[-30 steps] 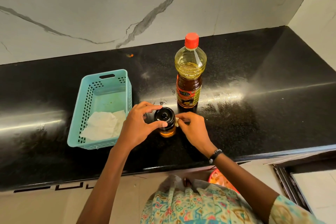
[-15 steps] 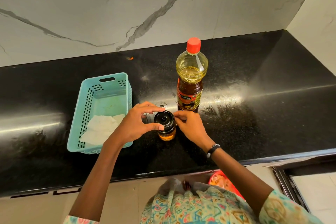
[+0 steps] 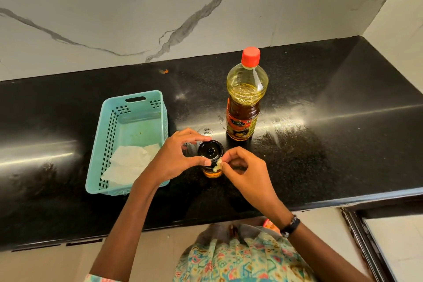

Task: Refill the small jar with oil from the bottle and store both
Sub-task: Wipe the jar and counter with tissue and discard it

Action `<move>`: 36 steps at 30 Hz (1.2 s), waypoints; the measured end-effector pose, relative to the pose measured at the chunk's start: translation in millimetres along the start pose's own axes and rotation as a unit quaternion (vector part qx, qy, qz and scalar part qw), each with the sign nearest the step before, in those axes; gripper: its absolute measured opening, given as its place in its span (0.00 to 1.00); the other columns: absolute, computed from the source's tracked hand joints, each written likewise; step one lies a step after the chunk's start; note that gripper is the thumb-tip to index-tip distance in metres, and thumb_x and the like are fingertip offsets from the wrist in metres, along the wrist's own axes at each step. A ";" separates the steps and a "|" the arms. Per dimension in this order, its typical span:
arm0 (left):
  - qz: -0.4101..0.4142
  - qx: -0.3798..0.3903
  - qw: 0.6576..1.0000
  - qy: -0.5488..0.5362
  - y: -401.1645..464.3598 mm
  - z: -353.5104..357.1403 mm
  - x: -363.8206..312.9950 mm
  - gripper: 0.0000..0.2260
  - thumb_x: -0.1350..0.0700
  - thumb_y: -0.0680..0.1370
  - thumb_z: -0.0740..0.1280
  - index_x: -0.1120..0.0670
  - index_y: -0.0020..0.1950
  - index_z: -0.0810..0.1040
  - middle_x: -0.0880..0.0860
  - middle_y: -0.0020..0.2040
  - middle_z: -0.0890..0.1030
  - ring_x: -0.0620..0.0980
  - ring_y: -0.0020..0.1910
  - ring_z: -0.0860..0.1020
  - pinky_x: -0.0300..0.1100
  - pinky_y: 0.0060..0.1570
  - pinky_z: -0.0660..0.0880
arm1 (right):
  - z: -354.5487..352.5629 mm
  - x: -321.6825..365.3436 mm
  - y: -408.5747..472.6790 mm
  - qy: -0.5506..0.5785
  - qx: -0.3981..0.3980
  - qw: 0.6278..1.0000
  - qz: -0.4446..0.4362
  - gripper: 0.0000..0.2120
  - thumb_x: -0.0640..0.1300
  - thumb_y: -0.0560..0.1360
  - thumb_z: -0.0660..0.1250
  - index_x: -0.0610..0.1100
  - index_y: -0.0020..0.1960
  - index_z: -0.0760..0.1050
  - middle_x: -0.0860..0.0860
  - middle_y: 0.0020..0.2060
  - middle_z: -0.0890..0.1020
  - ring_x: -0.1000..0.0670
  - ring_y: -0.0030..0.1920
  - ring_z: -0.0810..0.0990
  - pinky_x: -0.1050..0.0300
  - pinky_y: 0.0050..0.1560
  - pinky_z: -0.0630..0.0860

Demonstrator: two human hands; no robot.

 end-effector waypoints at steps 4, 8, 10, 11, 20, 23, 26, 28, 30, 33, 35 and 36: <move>0.004 0.003 1.000 -0.016 0.9 -0.4 0.3 0.22 0.50 0.65 0.78 0.39 0.57 0.79 0.40 0.54 0.77 0.41 0.58 0.74 0.48 0.60 0.72 | 5.9 -23.8 0.7 -0.083 0.021 0.996 0.032 0.04 0.38 0.71 0.71 0.45 0.43 0.77 0.53 0.38 0.82 0.56 0.39 0.81 0.61 0.41 0.79; 0.013 0.007 1.000 -0.021 -3.3 1.3 -2.7 0.24 0.49 0.66 0.77 0.40 0.60 0.76 0.37 0.57 0.75 0.38 0.60 0.72 0.47 0.62 0.72 | -8.1 -46.0 6.5 -0.140 -0.012 0.988 0.068 0.05 0.42 0.73 0.70 0.52 0.44 0.77 0.54 0.40 0.81 0.57 0.40 0.81 0.59 0.43 0.80; 0.008 -0.018 0.999 -0.032 -10.8 2.2 -1.4 0.30 0.47 0.66 0.76 0.41 0.67 0.71 0.37 0.63 0.72 0.37 0.64 0.70 0.43 0.64 0.71 | -16.7 -46.4 9.6 -0.123 -0.035 0.989 0.075 0.08 0.40 0.75 0.68 0.53 0.45 0.79 0.53 0.42 0.78 0.56 0.41 0.81 0.58 0.44 0.81; -0.006 -0.038 0.998 -0.047 -16.8 4.7 1.4 0.34 0.45 0.65 0.76 0.41 0.69 0.68 0.38 0.66 0.70 0.36 0.65 0.68 0.40 0.64 0.70 | -20.2 -44.8 9.7 -0.121 -0.045 0.989 0.071 0.09 0.38 0.75 0.67 0.51 0.47 0.80 0.53 0.44 0.77 0.57 0.42 0.81 0.59 0.45 0.81; -0.104 -0.110 0.980 -0.126 -34.0 60.9 38.4 0.49 0.39 0.61 0.75 0.46 0.76 0.55 0.45 0.73 0.65 0.40 0.72 0.62 0.42 0.72 0.61 | 11.4 -47.8 14.8 -0.191 0.070 0.979 -0.008 0.27 0.41 0.68 0.76 0.45 0.65 0.73 0.53 0.57 0.67 0.56 0.58 0.73 0.65 0.61 0.73; -0.089 -0.115 0.984 -0.102 -22.1 63.4 41.1 0.45 0.39 0.62 0.76 0.48 0.74 0.62 0.44 0.69 0.71 0.39 0.69 0.67 0.42 0.69 0.66 | 14.3 -49.8 20.9 -0.192 0.056 0.979 -0.030 0.27 0.41 0.68 0.76 0.44 0.64 0.72 0.53 0.57 0.68 0.56 0.57 0.73 0.64 0.60 0.74; -0.073 -0.121 0.986 -0.084 -17.1 68.2 44.2 0.35 0.41 0.63 0.77 0.47 0.66 0.69 0.42 0.59 0.78 0.36 0.60 0.74 0.41 0.61 0.73 | 18.1 -51.3 21.9 -0.195 0.058 0.978 -0.047 0.26 0.40 0.69 0.75 0.43 0.65 0.72 0.53 0.58 0.68 0.57 0.57 0.73 0.61 0.60 0.75; -0.064 -0.146 0.984 -0.082 -17.0 66.7 46.0 0.30 0.43 0.64 0.77 0.47 0.63 0.71 0.41 0.55 0.80 0.35 0.56 0.77 0.39 0.56 0.75 | 20.5 -51.0 21.9 -0.186 0.052 0.980 -0.052 0.25 0.38 0.69 0.74 0.43 0.65 0.72 0.54 0.58 0.68 0.58 0.57 0.73 0.61 0.59 0.75; -0.052 -0.166 0.981 -0.084 -15.9 63.4 45.4 0.27 0.45 0.65 0.77 0.47 0.61 0.72 0.41 0.53 0.81 0.36 0.54 0.78 0.37 0.54 0.76 | 23.4 -49.4 23.4 -0.171 0.043 0.983 -0.059 0.25 0.37 0.70 0.73 0.42 0.65 0.72 0.53 0.58 0.68 0.59 0.58 0.72 0.61 0.59 0.76; -0.037 -0.194 0.976 -0.088 -12.7 55.9 43.0 0.25 0.49 0.65 0.78 0.47 0.59 0.73 0.42 0.51 0.81 0.37 0.53 0.79 0.35 0.51 0.76 | 29.0 -45.7 27.9 -0.136 0.038 0.988 -0.061 0.24 0.35 0.71 0.72 0.42 0.66 0.72 0.52 0.57 0.68 0.58 0.61 0.72 0.60 0.59 0.76; -0.029 -0.221 0.971 -0.087 -7.3 45.5 39.2 0.25 0.50 0.65 0.78 0.48 0.59 0.73 0.42 0.51 0.81 0.36 0.52 0.79 0.34 0.50 0.75 | 31.3 -36.6 35.1 -0.102 0.023 0.992 -0.065 0.23 0.33 0.72 0.71 0.43 0.66 0.72 0.52 0.57 0.68 0.57 0.61 0.72 0.60 0.59 0.76; -0.027 -0.236 0.968 -0.084 -2.5 39.3 36.9 0.25 0.49 0.65 0.78 0.49 0.60 0.74 0.42 0.51 0.81 0.35 0.51 0.78 0.32 0.50 0.75 | 31.9 -30.5 39.7 -0.078 0.009 0.995 -0.064 0.23 0.32 0.72 0.70 0.44 0.65 0.73 0.51 0.57 0.68 0.57 0.61 0.72 0.60 0.60 0.75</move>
Point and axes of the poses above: each hand's wrist, its own y-axis towards the middle knuckle, its own z-axis out of the palm, x = y × z, the point moved 7 cm from there along y, towards the middle knuckle
